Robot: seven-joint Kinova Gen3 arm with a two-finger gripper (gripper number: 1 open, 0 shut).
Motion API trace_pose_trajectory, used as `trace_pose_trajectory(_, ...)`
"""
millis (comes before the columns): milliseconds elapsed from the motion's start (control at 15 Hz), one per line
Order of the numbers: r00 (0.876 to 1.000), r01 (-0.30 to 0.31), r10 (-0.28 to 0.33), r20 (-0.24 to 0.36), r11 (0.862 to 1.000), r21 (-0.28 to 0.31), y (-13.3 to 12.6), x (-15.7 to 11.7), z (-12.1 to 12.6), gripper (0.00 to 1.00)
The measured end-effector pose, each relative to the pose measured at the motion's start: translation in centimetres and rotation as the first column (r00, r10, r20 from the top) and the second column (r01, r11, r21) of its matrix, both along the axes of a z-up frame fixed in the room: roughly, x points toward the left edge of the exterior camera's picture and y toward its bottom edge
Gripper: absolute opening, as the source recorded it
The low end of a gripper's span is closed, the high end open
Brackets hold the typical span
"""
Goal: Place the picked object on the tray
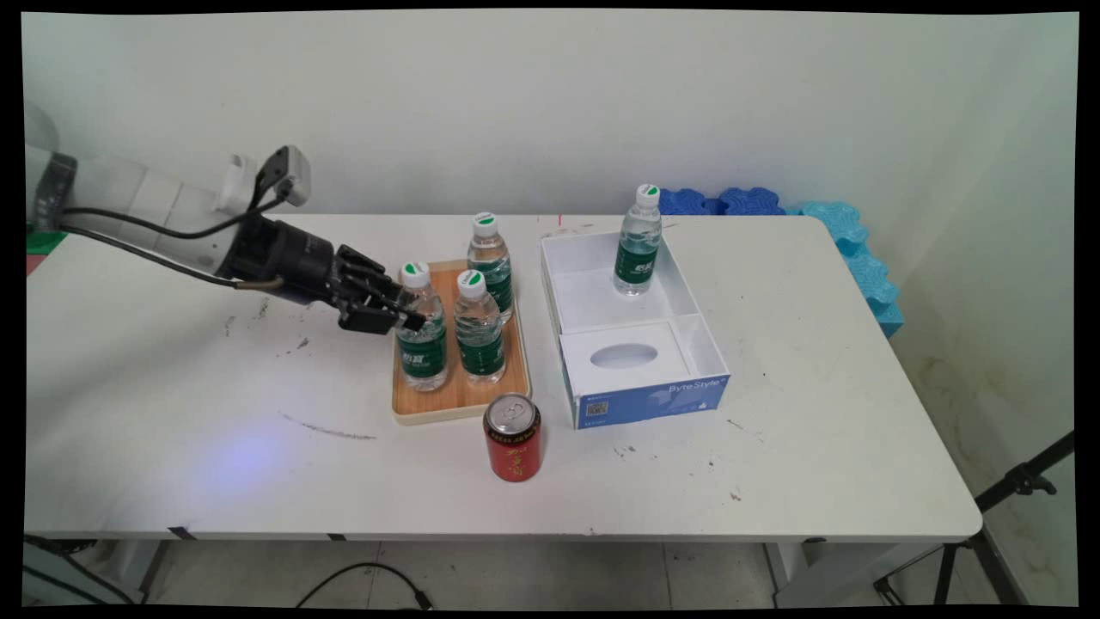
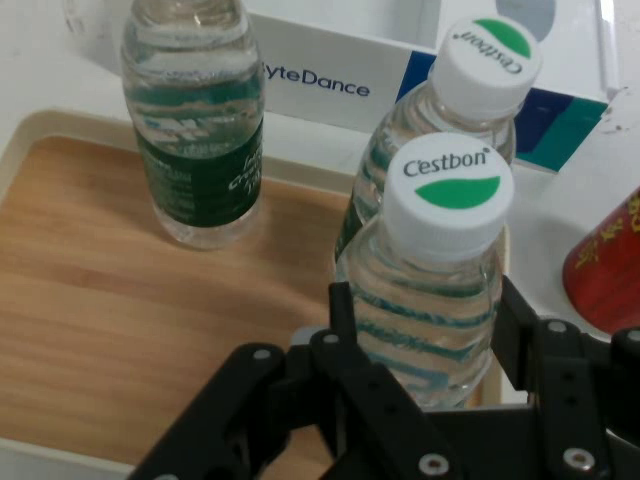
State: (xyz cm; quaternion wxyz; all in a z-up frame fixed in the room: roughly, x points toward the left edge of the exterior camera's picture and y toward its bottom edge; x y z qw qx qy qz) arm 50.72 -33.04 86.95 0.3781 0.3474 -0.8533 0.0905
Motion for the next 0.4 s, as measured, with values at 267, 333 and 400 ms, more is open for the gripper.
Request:
trace_pose_trajectory(267,1.000,-0.002,0.002,0.010,1.000,-0.002,-0.26,-0.41,-0.81,1.00)
trace_pose_trajectory(333,1.000,-0.001,0.001,0.012,1.000,-0.003,-0.32,-0.50,-0.92,1.00)
trace_pose_trajectory(400,1.000,0.001,-0.001,0.013,1.000,-0.005,-0.42,-0.62,-0.99,1.00)
